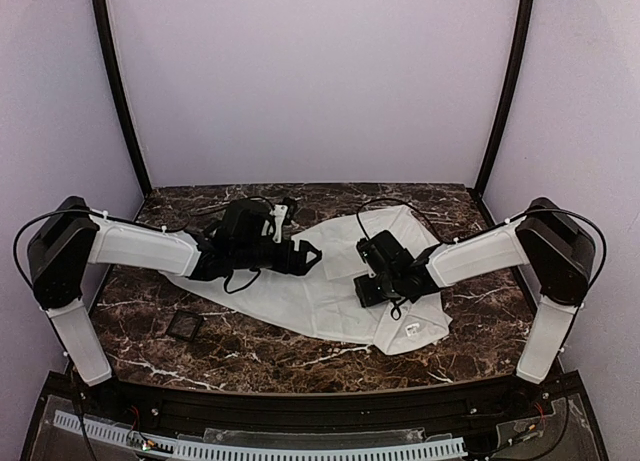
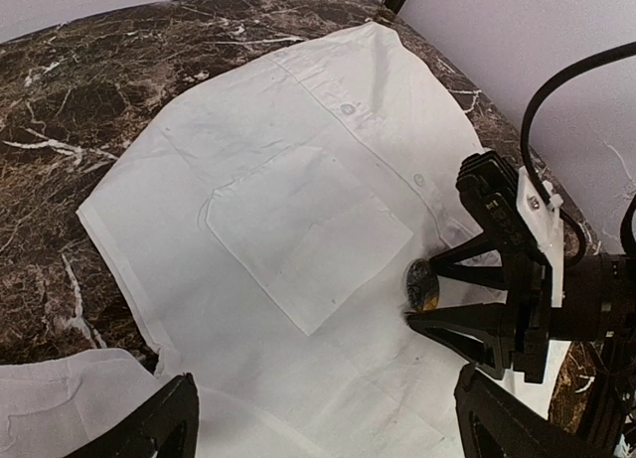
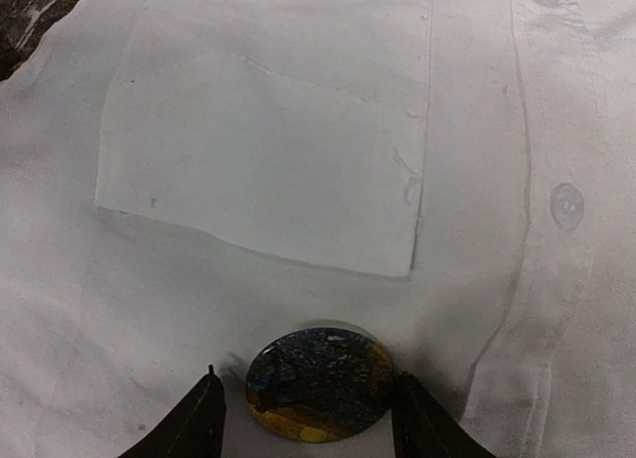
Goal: Remove the brooch from the garment
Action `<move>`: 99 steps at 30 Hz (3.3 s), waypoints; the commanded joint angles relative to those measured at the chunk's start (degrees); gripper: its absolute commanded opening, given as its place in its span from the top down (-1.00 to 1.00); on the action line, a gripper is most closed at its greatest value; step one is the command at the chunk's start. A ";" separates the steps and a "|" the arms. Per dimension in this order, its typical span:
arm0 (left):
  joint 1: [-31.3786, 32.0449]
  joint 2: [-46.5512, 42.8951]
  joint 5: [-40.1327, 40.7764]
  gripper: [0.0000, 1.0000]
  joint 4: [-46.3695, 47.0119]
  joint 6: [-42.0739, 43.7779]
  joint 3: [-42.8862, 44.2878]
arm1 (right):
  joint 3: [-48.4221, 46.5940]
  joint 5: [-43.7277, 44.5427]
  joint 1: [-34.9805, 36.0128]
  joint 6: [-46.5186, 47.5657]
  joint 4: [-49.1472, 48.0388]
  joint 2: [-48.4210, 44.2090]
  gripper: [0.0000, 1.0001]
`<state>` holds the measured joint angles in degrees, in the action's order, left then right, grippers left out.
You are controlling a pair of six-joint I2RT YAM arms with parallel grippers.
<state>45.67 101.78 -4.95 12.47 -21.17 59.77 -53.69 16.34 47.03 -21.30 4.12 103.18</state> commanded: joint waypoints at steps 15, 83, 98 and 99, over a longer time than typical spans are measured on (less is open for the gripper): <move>0.38 -4.21 -2.53 -0.82 3.20 2.84 -1.09 | 2.13 5.01 3.14 -1.71 -7.15 -1.78 0.11; 7.71 -1.87 -27.26 0.98 12.78 20.46 -4.26 | 20.68 -54.58 -8.88 0.95 -28.99 -25.82 -0.18; 7.76 -5.61 -15.10 0.98 11.62 14.74 -5.26 | 17.41 -15.03 2.05 1.41 -13.82 -36.28 -0.51; 7.72 -5.47 -14.61 0.98 11.57 14.64 -5.20 | 16.88 -12.25 3.91 1.29 -13.00 -36.04 -0.51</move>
<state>53.17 98.54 -23.05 24.36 -4.78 53.95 -34.33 -10.68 46.72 -19.99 -13.28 67.09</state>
